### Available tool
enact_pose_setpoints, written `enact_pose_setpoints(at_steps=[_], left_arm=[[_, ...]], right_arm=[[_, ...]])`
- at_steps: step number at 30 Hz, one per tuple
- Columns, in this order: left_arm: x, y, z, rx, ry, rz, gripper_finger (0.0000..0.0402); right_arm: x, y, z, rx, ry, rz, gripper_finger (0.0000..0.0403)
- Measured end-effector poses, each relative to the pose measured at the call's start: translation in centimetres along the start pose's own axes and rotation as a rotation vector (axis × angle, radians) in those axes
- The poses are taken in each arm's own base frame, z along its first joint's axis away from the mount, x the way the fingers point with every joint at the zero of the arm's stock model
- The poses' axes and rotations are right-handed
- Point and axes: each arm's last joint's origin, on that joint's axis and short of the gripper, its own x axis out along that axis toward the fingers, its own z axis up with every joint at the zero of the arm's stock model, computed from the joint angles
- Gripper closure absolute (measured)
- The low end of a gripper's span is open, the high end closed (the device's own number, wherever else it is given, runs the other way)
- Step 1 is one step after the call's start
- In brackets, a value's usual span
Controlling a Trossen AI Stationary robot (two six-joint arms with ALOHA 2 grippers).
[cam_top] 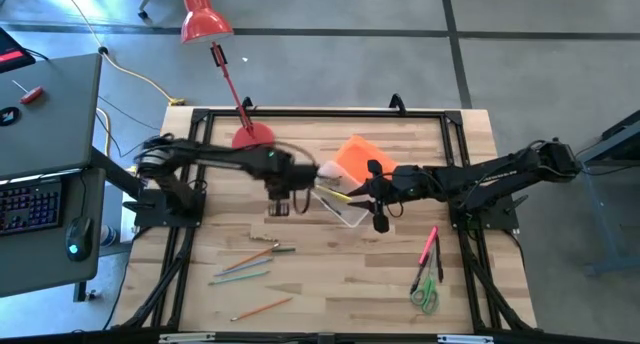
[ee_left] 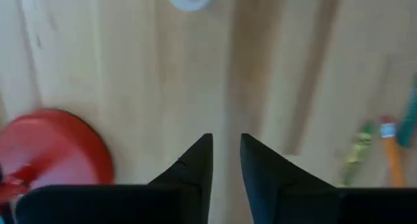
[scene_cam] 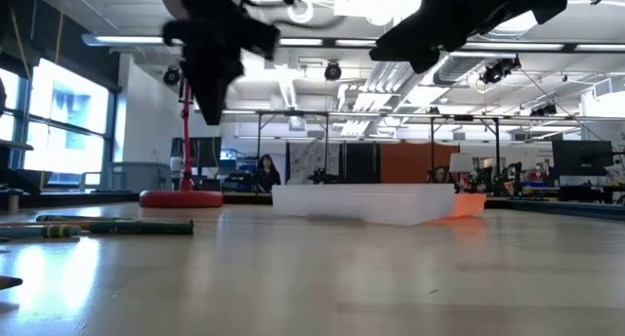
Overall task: Pick & place school supplies into a supply box
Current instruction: Put the green crayon into the supply box
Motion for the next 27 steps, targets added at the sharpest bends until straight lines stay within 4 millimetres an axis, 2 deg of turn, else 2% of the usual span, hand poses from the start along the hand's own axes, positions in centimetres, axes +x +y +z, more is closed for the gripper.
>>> enact_pose_setpoints(at_steps=[4,10,16,20,27], left_arm=[[-0.7,-3.4,-3.9,-0.088,-0.129,-0.010,0.0308],[0.6,-8.5,-9.1,-0.204,-0.309,-0.093,0.0311],[3.2,-12.2,-12.1,-0.288,-0.433,-0.154,0.0300],[5.3,-13.5,-13.4,-0.270,-0.538,-0.113,0.0293],[8.5,-13.4,-15.2,-0.259,-0.596,-0.070,0.0290]], right_arm=[[0.0,0.0,0.0,-0.036,-0.001,0.000,0.0311],[0.0,0.0,0.2,-0.103,-0.016,-0.001,0.0311],[0.0,-0.1,0.2,-0.101,-0.015,-0.043,0.0311],[0.0,-0.1,0.2,-0.097,-0.019,-0.050,0.0311],[0.0,-0.1,0.5,-0.092,-0.046,-0.043,0.0311]])
